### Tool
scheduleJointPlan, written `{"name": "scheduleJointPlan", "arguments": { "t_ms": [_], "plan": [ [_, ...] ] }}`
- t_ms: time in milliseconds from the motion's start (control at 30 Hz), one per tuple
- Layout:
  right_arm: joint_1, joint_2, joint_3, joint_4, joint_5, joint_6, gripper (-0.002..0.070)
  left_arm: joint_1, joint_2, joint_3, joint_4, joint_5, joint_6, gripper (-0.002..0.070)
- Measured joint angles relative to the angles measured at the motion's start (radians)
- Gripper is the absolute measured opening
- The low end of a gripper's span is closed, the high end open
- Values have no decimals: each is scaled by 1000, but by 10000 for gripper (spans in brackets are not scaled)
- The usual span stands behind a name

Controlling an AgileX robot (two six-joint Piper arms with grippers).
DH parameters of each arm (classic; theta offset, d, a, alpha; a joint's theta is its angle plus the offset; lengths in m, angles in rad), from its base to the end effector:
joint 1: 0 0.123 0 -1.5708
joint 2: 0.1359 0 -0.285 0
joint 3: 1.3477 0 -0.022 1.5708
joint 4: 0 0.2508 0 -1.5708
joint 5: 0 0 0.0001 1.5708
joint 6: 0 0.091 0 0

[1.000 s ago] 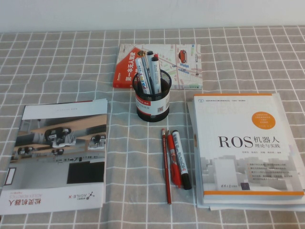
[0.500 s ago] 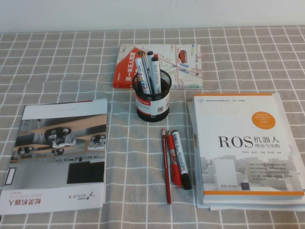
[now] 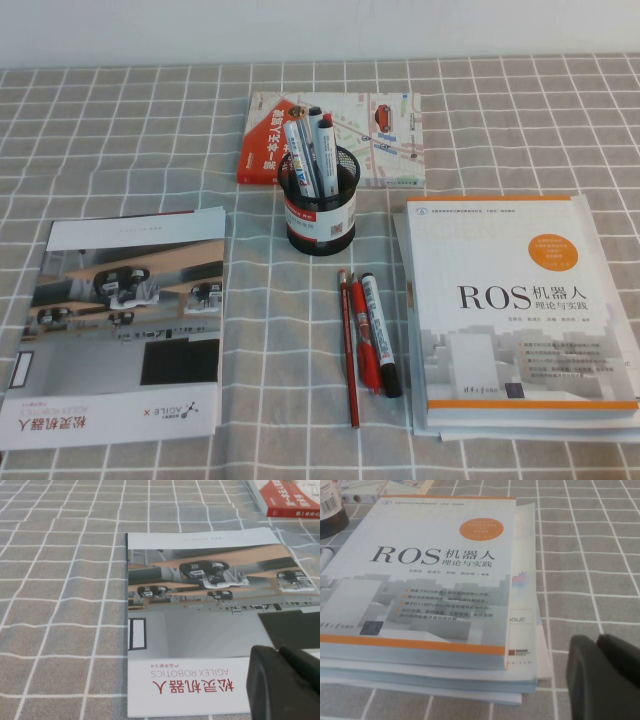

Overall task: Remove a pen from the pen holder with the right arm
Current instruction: 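Take a marker out of the pen holder and lay it on the table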

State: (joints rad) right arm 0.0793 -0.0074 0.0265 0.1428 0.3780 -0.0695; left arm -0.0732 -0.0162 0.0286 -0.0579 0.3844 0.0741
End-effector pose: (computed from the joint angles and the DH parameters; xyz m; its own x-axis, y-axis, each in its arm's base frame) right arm 0.0521 0.0090 0.1710 -0.3083 0.0389 -0.9505 -0.1097 0.9910 0.0762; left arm 0.0518 -0.0058 0.1699 -0.3013 0.0426 -0.9526 0.0999 0.9949 0.0128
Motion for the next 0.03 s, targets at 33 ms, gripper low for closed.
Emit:
{"name": "scheduleJointPlan", "arguments": {
  "t_ms": [33],
  "plan": [
    [0, 0, 0, 0, 0, 0, -12, 0, 0, 0, 0, 0, 0, -3]
  ]
}}
